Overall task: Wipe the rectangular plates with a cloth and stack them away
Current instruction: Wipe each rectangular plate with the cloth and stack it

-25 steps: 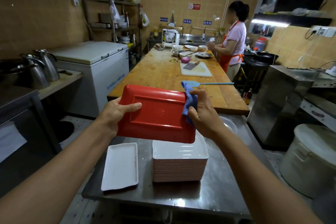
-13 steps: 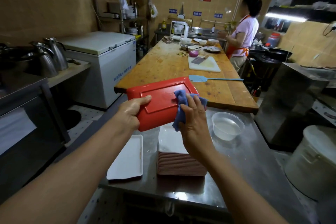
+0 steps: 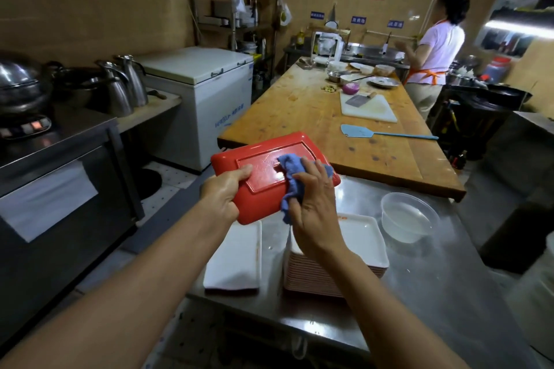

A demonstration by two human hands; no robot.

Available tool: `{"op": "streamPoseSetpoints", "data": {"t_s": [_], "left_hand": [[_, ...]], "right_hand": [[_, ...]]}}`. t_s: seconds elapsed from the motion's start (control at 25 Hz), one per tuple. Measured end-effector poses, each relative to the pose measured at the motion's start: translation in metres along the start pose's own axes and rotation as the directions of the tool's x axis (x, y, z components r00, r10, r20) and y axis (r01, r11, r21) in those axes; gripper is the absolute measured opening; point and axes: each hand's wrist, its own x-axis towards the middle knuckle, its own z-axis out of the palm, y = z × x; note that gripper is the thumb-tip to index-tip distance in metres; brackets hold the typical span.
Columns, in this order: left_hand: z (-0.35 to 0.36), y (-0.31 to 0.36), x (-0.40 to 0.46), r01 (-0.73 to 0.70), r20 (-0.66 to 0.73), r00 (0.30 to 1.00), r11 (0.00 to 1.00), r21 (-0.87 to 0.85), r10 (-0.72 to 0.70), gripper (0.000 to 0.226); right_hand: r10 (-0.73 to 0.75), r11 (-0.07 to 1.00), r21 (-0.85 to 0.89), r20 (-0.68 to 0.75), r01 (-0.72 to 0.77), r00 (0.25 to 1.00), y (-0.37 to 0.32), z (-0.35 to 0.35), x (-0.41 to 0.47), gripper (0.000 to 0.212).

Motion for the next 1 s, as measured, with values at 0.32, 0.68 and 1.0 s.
{"op": "streamPoseSetpoints", "data": {"t_s": [0.32, 0.68, 1.0], "left_hand": [[-0.032, 0.009, 0.004, -0.078, -0.118, 0.99, 0.996, -0.031, 0.074, 0.042], [-0.066, -0.005, 0.015, -0.176, -0.219, 0.96, 0.984, 0.012, 0.174, 0.037], [-0.091, -0.019, 0.037, -0.535, 0.147, 0.698, 0.374, 0.758, 0.701, 0.023]], "right_hand": [[0.089, 0.985, 0.139, 0.094, -0.102, 0.992, 0.002, 0.018, 0.023, 0.039], [0.08, 0.988, 0.11, 0.222, -0.107, 0.972, -0.001, 0.045, 0.006, 0.036], [0.327, 0.9, 0.263, 0.118, -0.347, 0.938, 0.0, 0.032, 0.015, 0.018]]}}
